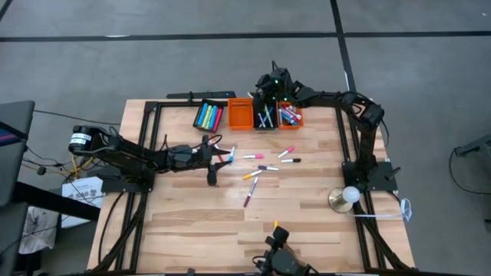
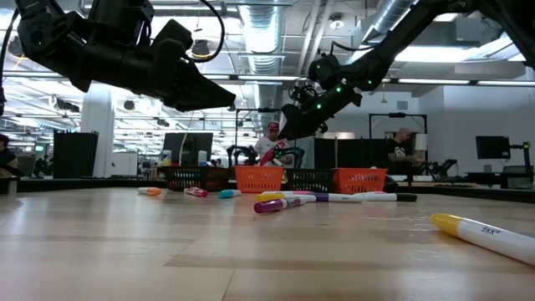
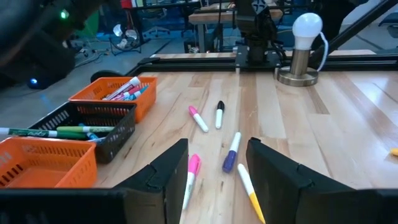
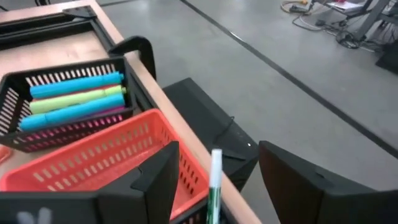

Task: Pick & Place Markers
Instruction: Put the small green marker pen into the right black basket

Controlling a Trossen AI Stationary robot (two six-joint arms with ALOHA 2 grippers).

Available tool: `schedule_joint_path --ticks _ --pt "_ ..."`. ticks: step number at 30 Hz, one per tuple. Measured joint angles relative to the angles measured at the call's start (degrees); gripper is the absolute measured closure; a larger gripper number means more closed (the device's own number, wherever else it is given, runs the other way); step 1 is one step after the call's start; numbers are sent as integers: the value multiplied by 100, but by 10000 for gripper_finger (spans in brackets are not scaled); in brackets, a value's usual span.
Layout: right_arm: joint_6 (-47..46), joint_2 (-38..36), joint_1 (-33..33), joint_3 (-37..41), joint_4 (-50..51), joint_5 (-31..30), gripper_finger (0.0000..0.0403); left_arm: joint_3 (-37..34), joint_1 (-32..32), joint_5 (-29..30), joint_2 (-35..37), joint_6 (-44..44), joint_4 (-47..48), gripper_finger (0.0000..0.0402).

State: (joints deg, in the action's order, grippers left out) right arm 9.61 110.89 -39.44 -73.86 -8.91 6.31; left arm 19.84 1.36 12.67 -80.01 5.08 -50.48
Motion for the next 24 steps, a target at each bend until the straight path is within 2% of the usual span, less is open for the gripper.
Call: schedule_joint_path --ticks 4,7,13,21,24 --pt "83 150 -44 -443 443 242 198 0 -84 2 0 -50 2 243" --pt "187 541 -83 -838 948 408 198 0 -112 4 0 -99 2 241" --pt "389 1238 -85 -1633 1659 263 198 0 -116 -41 0 -105 -4 242" --pt "393 1304 -120 -1777 1756 231 200 0 -87 -59 0 -148 11 243" --pt "358 1287 -149 -1777 1781 242 212 0 -72 -58 0 -242 12 243"
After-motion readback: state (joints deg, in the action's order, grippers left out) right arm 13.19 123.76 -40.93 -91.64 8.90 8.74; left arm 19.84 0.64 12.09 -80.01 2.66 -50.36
